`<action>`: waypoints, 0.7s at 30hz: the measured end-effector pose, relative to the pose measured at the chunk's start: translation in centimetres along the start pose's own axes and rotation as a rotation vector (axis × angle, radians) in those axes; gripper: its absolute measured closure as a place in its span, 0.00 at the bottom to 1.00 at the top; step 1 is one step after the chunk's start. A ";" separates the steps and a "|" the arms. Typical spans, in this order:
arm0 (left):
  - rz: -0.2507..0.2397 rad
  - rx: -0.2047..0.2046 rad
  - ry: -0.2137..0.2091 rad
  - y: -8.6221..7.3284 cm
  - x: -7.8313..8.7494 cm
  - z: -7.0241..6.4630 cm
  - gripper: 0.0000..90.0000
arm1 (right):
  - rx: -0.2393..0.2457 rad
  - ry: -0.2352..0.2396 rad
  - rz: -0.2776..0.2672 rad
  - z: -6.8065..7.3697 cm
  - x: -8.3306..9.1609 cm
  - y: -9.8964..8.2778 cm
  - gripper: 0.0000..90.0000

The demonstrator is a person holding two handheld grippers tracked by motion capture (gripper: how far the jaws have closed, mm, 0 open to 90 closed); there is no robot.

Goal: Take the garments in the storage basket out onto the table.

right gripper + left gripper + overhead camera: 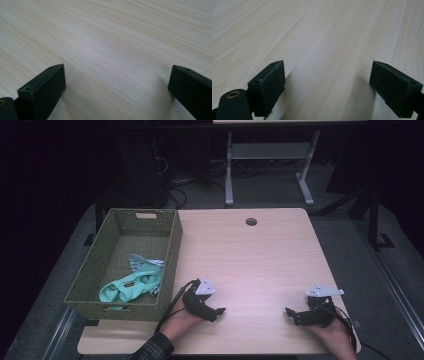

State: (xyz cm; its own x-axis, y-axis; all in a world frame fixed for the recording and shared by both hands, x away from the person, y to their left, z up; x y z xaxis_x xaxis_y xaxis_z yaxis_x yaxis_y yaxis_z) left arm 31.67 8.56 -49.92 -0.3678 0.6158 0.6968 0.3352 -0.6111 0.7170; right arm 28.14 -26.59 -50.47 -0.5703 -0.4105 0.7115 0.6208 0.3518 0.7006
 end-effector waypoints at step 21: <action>0.054 0.037 -0.007 0.4 0.3 0.4 0.14 | 0.001 0.000 0.000 0.0 0.0 0.0 0.01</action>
State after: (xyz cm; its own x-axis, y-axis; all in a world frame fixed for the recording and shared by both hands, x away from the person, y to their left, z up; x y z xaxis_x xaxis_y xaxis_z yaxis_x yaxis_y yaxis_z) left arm 32.07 8.71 -49.39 -0.3420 0.5863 0.7343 0.3863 -0.6247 0.6787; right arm 28.15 -26.59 -50.47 -0.5703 -0.4105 0.7115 0.6204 0.3524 0.7007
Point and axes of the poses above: each handheld gripper's, and its own axes: x roughly backward along the jaws, y roughly out of its top, z roughly to its left, the point moved 3 cm from there along -x, roughly forward along the jaws, and after that the axes turned 2 degrees about y, right-handed, at the moved point
